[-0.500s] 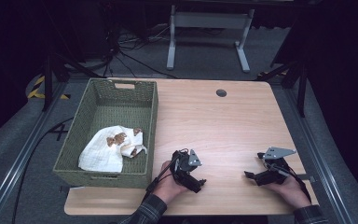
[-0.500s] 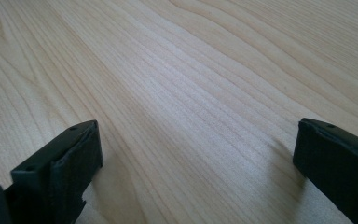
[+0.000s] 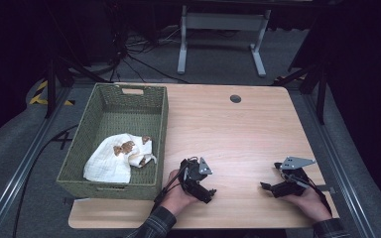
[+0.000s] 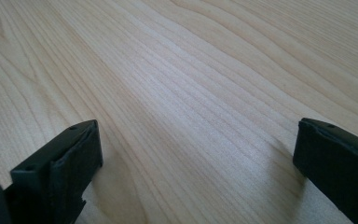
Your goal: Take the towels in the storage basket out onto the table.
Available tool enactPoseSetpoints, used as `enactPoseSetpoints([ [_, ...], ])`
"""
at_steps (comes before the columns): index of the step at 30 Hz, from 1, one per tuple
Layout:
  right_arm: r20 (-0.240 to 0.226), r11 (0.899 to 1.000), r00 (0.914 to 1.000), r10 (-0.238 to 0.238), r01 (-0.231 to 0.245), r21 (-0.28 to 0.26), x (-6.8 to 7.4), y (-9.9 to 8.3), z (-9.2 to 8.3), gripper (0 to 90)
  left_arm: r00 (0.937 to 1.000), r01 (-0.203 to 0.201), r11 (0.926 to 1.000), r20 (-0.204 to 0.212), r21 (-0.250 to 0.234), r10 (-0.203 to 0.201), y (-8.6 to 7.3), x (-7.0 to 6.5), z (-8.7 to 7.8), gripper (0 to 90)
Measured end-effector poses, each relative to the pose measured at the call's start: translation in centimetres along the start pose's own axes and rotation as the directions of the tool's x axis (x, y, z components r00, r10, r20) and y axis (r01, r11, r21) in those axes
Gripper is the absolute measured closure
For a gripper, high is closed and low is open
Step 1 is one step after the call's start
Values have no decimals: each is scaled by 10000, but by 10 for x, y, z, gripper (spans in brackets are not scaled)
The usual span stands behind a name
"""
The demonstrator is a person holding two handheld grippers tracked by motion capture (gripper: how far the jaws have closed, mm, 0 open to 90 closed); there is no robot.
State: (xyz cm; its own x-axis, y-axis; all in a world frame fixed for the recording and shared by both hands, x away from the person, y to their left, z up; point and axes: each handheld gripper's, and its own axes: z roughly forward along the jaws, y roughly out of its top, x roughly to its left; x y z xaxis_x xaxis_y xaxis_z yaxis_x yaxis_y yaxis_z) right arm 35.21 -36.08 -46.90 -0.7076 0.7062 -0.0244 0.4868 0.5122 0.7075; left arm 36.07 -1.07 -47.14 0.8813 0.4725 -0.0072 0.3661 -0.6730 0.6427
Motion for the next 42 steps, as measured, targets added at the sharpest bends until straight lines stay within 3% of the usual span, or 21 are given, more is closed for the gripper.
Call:
enactPoseSetpoints([
  [7, -4, 10000, 10000, 0, 0, -4, 0, 0, 0, 15, 9993, 369, 9993, -31, -110, -370, -1, 0, -4, 2],
  [11, -6, 10000, 10000, 4, -4, -4, 0, 0, 0, 15, 9997, 264, 9996, -13, 62, -264, 0, 0, -6, 3],
  [19, -5, 10000, 10000, 3, -3, -4, 0, 0, 0, 15, 9993, 361, 9991, -6, -212, -362, 3, 2, -13, 5],
  [42, -11, 10000, 10000, -2, 2, 11, 0, 0, 0, 15, 9941, 872, 9931, 717, -781, -816, 10, 7, -28, 9],
])
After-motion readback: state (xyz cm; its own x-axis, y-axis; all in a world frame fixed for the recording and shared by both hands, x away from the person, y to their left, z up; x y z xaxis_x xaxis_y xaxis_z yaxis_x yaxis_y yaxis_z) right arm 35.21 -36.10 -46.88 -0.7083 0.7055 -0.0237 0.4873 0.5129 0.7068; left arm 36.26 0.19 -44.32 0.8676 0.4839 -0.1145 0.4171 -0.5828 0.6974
